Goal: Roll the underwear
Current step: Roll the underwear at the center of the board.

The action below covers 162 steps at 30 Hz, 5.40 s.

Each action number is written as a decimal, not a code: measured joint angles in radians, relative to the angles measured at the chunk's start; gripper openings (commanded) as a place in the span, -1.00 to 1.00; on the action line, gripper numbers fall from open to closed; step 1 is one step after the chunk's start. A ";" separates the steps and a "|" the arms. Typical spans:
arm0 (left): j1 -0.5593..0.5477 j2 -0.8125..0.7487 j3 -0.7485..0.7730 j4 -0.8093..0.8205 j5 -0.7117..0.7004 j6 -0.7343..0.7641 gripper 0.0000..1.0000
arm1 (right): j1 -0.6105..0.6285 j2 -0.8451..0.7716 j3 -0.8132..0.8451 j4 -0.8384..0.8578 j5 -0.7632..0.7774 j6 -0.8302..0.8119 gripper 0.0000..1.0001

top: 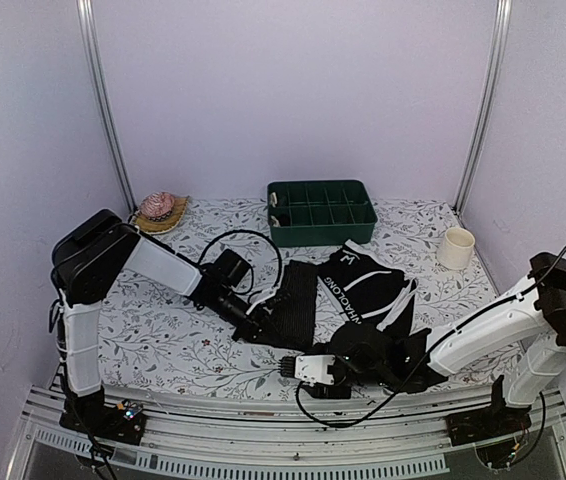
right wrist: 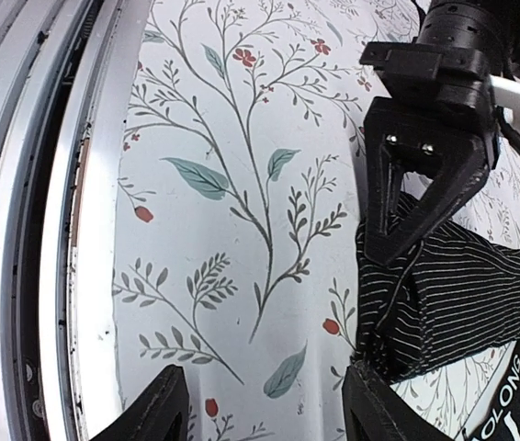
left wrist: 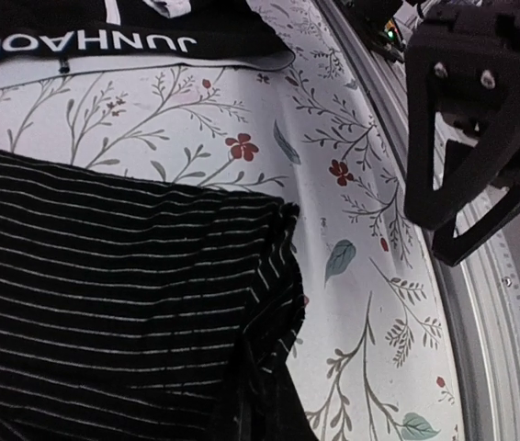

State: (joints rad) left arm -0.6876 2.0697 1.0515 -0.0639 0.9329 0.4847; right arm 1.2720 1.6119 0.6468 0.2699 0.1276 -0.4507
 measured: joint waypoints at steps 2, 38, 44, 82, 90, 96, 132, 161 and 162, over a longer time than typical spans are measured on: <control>0.014 0.016 0.023 -0.033 0.027 -0.027 -1.00 | 0.013 0.042 0.026 0.001 0.035 -0.033 0.10; 0.119 0.178 0.243 -0.302 0.272 -0.204 -1.00 | -0.050 0.306 0.234 0.072 0.283 -0.253 0.03; 0.118 0.189 0.266 -0.307 0.259 -0.227 -1.00 | -0.064 0.320 0.248 0.079 0.287 -0.254 0.02; 0.169 -0.109 0.042 -0.190 -0.005 -0.108 0.97 | -0.193 0.381 0.464 -0.243 -0.012 0.022 -0.93; 0.164 -0.332 -0.211 0.073 -0.030 0.011 0.97 | -0.239 0.346 0.471 -0.359 -0.313 0.142 -0.93; 0.109 -0.421 -0.406 0.264 -0.054 0.166 0.97 | -0.281 0.343 0.480 -0.430 -0.513 0.213 -0.93; -0.337 -0.320 -0.473 0.609 -0.671 0.467 0.01 | -0.361 0.407 0.535 -0.559 -0.842 0.369 -0.93; -0.238 -0.190 -0.212 0.269 -0.329 0.182 -1.00 | -0.354 -0.093 0.143 -0.403 -0.507 0.326 -0.01; -0.224 -0.175 -0.202 0.263 -0.296 0.163 -1.00 | -0.348 -0.120 0.122 -0.388 -0.478 0.319 -0.01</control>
State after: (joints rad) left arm -0.9112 1.8942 0.8494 0.1989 0.6365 0.6476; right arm 0.9241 1.4921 0.7692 -0.1184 -0.3508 -0.1318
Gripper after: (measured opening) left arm 0.045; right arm 0.483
